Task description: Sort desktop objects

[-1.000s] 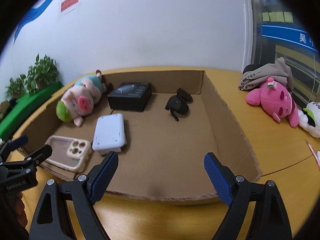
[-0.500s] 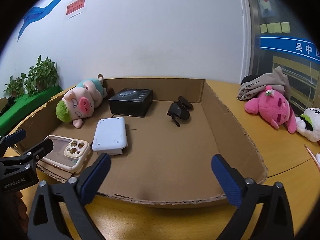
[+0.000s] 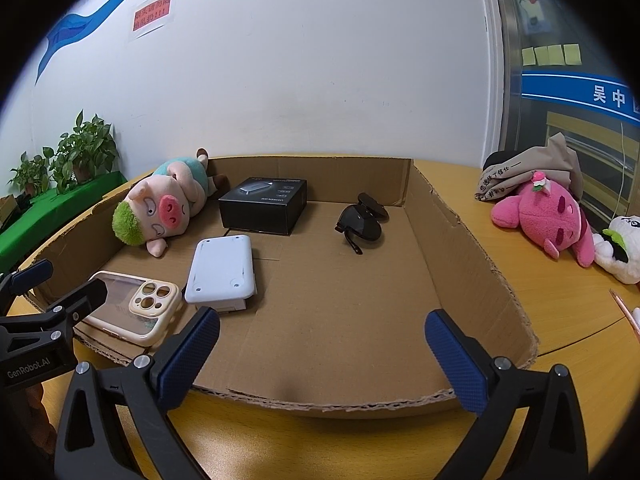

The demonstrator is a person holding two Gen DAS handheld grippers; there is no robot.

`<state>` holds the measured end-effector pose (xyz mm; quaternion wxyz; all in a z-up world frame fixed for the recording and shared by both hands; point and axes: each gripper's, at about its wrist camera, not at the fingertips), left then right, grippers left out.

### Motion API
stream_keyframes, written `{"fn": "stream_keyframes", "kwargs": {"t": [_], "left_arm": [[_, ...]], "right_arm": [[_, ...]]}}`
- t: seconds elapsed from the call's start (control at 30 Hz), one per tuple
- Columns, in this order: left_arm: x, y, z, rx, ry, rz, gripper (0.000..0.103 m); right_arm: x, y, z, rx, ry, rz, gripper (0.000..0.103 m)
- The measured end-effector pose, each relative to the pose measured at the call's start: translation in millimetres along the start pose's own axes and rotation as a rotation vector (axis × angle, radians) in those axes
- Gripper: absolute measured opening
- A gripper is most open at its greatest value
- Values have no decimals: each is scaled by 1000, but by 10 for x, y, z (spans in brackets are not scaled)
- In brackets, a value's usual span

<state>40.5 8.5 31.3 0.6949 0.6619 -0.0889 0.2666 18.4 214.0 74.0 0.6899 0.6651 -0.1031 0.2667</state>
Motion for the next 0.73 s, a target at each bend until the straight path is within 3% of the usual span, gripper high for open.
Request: {"fn": "stream_keyframes", "kwargs": {"t": [0.73], "left_arm": [[11,-13,-1,0,0,0,103]], "right_arm": [[1,3,0,0,0,0,102]]}}
Point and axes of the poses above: each gripper's, at about its wrist camera, not at the fingertips, and x roughly against the way its jaws point, z to its left, y to its top, and after that the axes turned 11 degrees about y, right-handed
